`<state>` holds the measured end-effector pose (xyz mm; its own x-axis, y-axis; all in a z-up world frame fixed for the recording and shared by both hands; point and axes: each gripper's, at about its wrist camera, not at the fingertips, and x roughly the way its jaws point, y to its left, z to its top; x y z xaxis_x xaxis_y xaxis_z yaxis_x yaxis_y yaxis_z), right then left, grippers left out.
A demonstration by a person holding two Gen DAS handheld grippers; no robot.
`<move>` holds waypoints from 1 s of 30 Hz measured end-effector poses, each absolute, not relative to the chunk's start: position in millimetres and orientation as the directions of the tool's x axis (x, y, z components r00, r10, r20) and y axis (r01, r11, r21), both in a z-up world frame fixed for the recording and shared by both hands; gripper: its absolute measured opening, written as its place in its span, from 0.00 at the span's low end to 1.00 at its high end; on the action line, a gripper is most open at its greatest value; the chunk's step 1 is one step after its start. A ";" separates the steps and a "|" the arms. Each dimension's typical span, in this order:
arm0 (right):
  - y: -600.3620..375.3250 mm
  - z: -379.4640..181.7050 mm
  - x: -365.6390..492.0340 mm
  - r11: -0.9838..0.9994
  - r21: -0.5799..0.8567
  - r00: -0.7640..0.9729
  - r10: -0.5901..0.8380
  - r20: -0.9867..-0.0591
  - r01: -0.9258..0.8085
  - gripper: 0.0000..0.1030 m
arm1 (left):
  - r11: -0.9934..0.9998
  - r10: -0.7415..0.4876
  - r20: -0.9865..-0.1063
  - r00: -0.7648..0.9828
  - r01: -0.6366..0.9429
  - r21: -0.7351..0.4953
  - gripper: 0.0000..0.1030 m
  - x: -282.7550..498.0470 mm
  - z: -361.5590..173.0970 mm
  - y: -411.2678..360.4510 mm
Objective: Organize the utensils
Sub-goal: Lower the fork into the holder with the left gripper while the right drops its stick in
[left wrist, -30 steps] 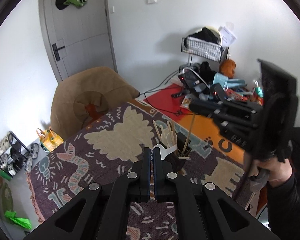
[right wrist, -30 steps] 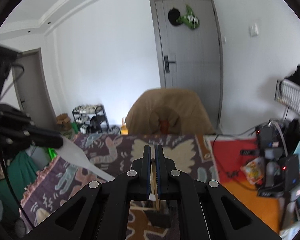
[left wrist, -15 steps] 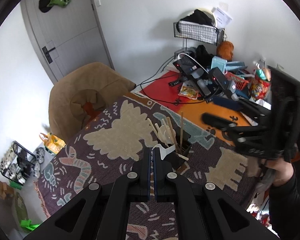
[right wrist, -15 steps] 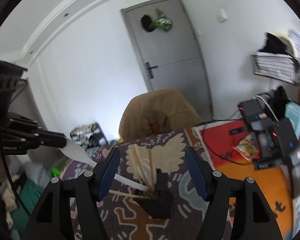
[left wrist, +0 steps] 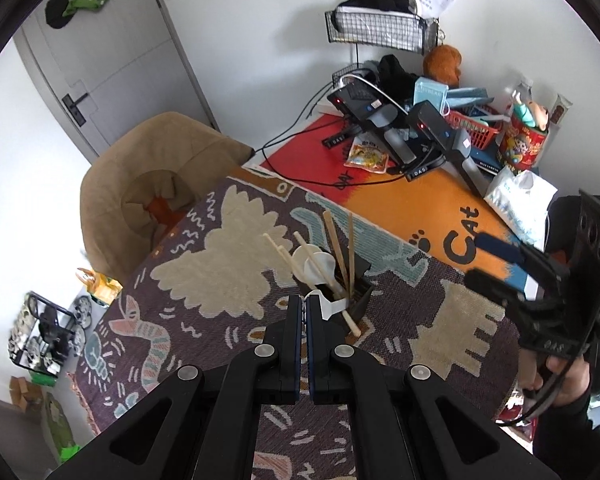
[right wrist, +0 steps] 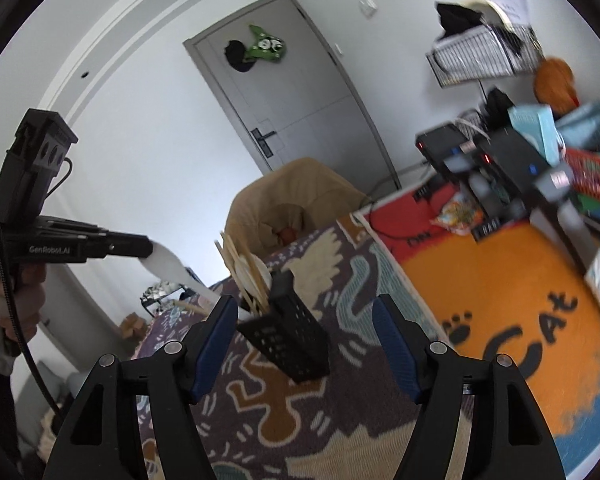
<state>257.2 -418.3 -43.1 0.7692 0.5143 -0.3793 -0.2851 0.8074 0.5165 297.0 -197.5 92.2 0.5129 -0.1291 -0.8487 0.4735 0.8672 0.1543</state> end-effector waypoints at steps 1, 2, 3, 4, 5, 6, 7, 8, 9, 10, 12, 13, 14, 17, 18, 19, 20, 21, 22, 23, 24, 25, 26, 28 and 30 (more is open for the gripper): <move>-418.8 -46.2 257.5 0.808 0.519 0.768 0.512 -0.385 -0.279 0.68 | 0.865 -0.126 -0.853 0.507 0.478 0.156 0.01 299.1 88.1 -201.1; -420.0 -50.0 257.8 0.806 0.525 0.766 0.512 -0.388 -0.273 0.68 | 0.863 -0.124 -0.855 0.504 0.480 0.158 0.01 300.4 85.5 -203.7; -421.2 -53.3 257.6 0.802 0.533 0.764 0.515 -0.389 -0.269 0.68 | 0.862 -0.123 -0.858 0.499 0.481 0.157 0.01 302.4 81.6 -206.5; -422.5 -56.1 257.3 0.799 0.539 0.762 0.517 -0.390 -0.266 0.68 | 0.862 -0.123 -0.860 0.495 0.482 0.154 0.01 304.0 78.6 -208.5; -423.2 -58.8 257.0 0.799 0.542 0.761 0.516 -0.393 -0.262 0.68 | 0.862 -0.122 -0.863 0.489 0.483 0.152 0.01 306.1 74.4 -211.2; -424.2 -60.0 256.0 0.799 0.542 0.761 0.515 -0.395 -0.260 0.68 | 0.862 -0.120 -0.866 0.486 0.483 0.151 0.01 307.6 71.0 -212.7; -425.0 -62.0 255.3 0.799 0.543 0.759 0.516 -0.397 -0.259 0.68 | 0.862 -0.121 -0.869 0.481 0.484 0.148 0.01 309.4 67.1 -214.0; -425.1 -63.4 254.9 0.797 0.545 0.757 0.518 -0.398 -0.258 0.68 | 0.863 -0.122 -0.871 0.476 0.485 0.144 0.01 311.3 64.0 -214.5; -425.3 -64.9 254.6 0.796 0.548 0.755 0.519 -0.399 -0.257 0.68 | 0.863 -0.121 -0.873 0.472 0.484 0.142 0.01 312.7 61.1 -215.0; -425.2 -66.0 254.5 0.795 0.549 0.754 0.520 -0.400 -0.257 0.68 | 0.865 -0.121 -0.876 0.468 0.482 0.138 0.01 314.6 57.8 -215.4; -424.1 -66.9 253.2 0.795 0.549 0.752 0.521 -0.404 -0.256 0.68 | 0.868 -0.124 -0.878 0.462 0.479 0.129 0.01 317.3 53.6 -215.5; -423.6 -67.0 252.4 0.795 0.550 0.751 0.522 -0.405 -0.255 0.68 | 0.870 -0.129 -0.878 0.460 0.478 0.123 0.01 318.0 52.6 -215.6; -422.9 -66.8 252.2 0.794 0.551 0.750 0.523 -0.406 -0.256 0.68 | 0.873 -0.138 -0.877 0.459 0.475 0.111 0.01 318.7 52.7 -215.0; -419.8 -63.6 250.3 0.799 0.543 0.749 0.520 -0.411 -0.257 0.70 | 0.886 -0.172 -0.866 0.470 0.458 0.073 0.02 318.9 58.6 -210.0; -418.6 -62.4 249.5 0.802 0.540 0.750 0.516 -0.414 -0.254 0.79 | 0.888 -0.180 -0.864 0.471 0.455 0.062 0.02 318.3 60.6 -208.4; -418.2 -61.4 249.7 0.804 0.539 0.752 0.513 -0.414 -0.252 0.86 | 0.891 -0.191 -0.860 0.473 0.452 0.051 0.02 316.3 63.8 -205.7; -417.3 -60.0 248.5 0.804 0.538 0.754 0.512 -0.412 -0.251 0.87 | 0.892 -0.196 -0.857 0.477 0.450 0.047 0.03 314.7 65.3 -203.8; -416.2 -58.5 247.6 0.803 0.540 0.753 0.514 -0.411 -0.253 0.87 | 0.894 -0.198 -0.853 0.483 0.446 0.045 0.06 312.6 67.5 -201.4; -414.8 -57.1 246.4 0.801 0.542 0.751 0.516 -0.411 -0.254 0.87 | 0.897 -0.202 -0.847 0.491 0.439 0.040 0.09 310.0 69.8 -198.0; -413.2 -55.6 245.4 0.802 0.541 0.751 0.516 -0.412 -0.255 0.88 | 0.901 -0.208 -0.842 0.498 0.433 0.034 0.19 308.1 71.1 -195.0; -410.6 -54.0 243.5 0.805 0.536 0.750 0.514 -0.416 -0.254 0.88 | 0.904 -0.215 -0.835 0.507 0.426 0.027 0.37 305.8 72.8 -191.0; -408.6 -52.6 242.2 0.809 0.531 0.750 0.511 -0.420 -0.253 0.89 | 0.910 -0.223 -0.823 0.523 0.415 0.017 0.47 302.5 75.2 -185.4; -406.5 -51.1 240.9 0.813 0.525 0.751 0.506 -0.425 -0.251 0.90 | 0.915 -0.230 -0.809 0.541 0.403 0.010 0.63 299.9 77.2 -179.7; -402.6 -47.9 237.0 0.823 0.513 0.754 0.493 -0.435 -0.242 0.93 | 0.923 -0.241 -0.788 0.567 0.385 -0.005 0.68 294.1 80.1 -169.2; -399.9 -44.6 232.5 0.828 0.508 0.758 0.484 -0.437 -0.236 0.98 | 0.929 -0.259 -0.772 0.580 0.368 -0.036 0.68 287.8 81.0 -156.0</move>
